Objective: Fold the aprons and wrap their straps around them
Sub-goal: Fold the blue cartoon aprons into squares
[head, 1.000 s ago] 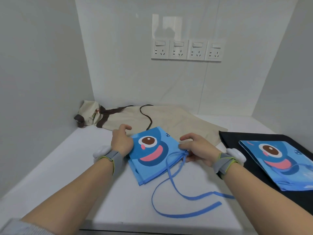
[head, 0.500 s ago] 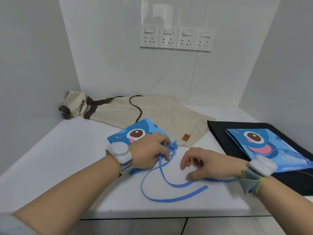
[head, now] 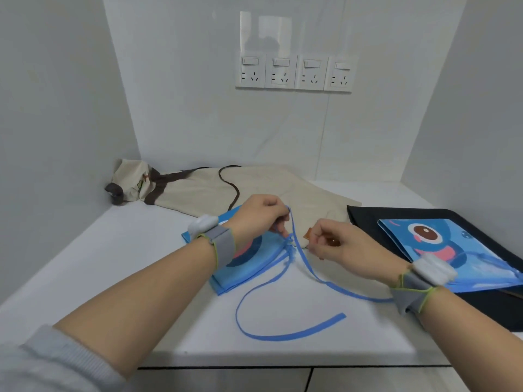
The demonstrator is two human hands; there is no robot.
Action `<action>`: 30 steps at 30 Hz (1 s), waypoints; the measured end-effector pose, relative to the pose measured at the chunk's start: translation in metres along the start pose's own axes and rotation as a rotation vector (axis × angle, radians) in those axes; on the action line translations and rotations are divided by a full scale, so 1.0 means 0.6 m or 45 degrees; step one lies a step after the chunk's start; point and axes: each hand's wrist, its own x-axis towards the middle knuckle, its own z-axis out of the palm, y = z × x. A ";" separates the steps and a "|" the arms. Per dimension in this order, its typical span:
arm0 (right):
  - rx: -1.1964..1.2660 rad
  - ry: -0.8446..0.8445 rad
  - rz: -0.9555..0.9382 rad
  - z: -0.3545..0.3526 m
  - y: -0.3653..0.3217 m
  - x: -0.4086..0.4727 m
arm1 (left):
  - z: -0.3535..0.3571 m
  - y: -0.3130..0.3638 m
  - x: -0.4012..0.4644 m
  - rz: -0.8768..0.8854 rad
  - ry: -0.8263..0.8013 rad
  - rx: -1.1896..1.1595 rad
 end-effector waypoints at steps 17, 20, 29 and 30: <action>-0.166 -0.218 -0.047 -0.009 0.019 -0.080 | 0.071 0.011 0.057 -0.240 -0.241 0.056; 0.063 0.153 0.083 -0.066 0.033 -0.042 | 0.060 -0.006 0.032 -0.213 -0.354 0.203; 0.605 0.674 0.658 -0.082 0.104 0.072 | 0.060 -0.030 -0.006 -0.212 -0.423 0.097; 0.688 0.734 0.709 -0.080 0.109 0.077 | 0.063 -0.031 -0.008 -0.204 -0.410 0.143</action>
